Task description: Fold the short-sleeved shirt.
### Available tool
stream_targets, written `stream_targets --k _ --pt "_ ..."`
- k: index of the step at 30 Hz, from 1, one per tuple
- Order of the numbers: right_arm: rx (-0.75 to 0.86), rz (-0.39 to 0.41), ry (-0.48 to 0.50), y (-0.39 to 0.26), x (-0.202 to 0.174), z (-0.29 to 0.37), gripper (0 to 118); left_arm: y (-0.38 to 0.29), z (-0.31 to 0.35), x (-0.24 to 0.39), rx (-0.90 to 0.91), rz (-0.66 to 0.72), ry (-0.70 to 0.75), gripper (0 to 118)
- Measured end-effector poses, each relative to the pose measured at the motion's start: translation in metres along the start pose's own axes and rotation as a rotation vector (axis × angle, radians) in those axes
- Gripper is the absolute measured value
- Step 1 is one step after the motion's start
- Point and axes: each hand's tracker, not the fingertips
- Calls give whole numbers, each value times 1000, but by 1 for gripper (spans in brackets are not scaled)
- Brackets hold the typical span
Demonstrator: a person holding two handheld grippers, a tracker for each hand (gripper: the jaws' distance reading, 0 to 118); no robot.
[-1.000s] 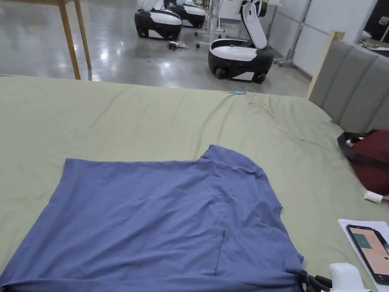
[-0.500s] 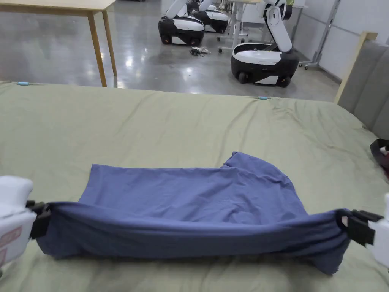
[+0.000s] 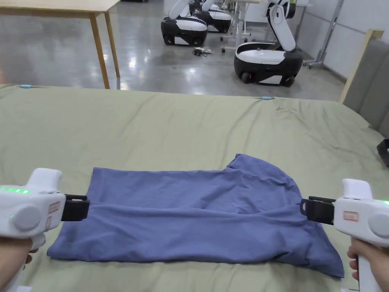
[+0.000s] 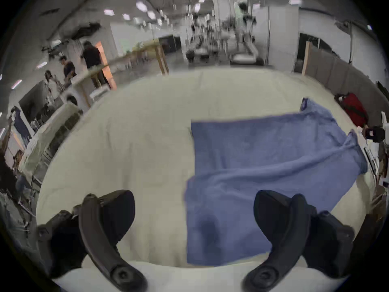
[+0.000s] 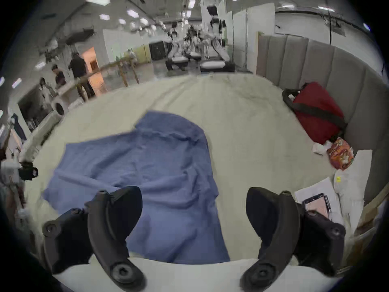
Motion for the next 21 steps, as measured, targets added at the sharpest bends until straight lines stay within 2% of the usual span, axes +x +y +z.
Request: stream_targets --k 2,3,4,6,7,8,9,10,11,12,14,18,19,21 --pt "131 -24 62 -22 2 42 104 -21 51 0 138 23 48 111" --pt "185 -12 76 -33 1 60 104 -34 72 1 194 19 41 112" --pt "241 15 73 -46 -16 89 104 -49 91 4 251 12 51 112" --pt "338 42 71 -79 -27 125 104 -81 118 4 338 20 112 112" --pt "355 38 77 -90 -30 134 102 -93 125 5 339 35 128 111" --pt "352 28 68 -98 -32 139 87 -104 132 5 308 55 138 109" --pt "357 8 56 -108 -36 145 60 -114 124 -1 253 83 135 98" --pt "352 -11 45 -115 -39 148 24 -121 124 -3 221 99 123 67" --pt "330 -23 16 -121 -43 149 2 -125 118 -5 162 111 123 12" --pt "330 -20 7 -122 -46 147 2 -128 110 -6 111 101 131 0" --pt "293 -39 61 -125 -47 146 2 -131 86 -16 49 74 74 0" --pt "262 2 32 -124 -59 142 2 -115 48 -19 -22 34 23 0" --pt "257 1 33 -123 -59 141 2 -109 38 -20 -43 34 15 10" --pt "245 4 29 -122 -60 140 2 -98 15 -18 -46 25 31 73"
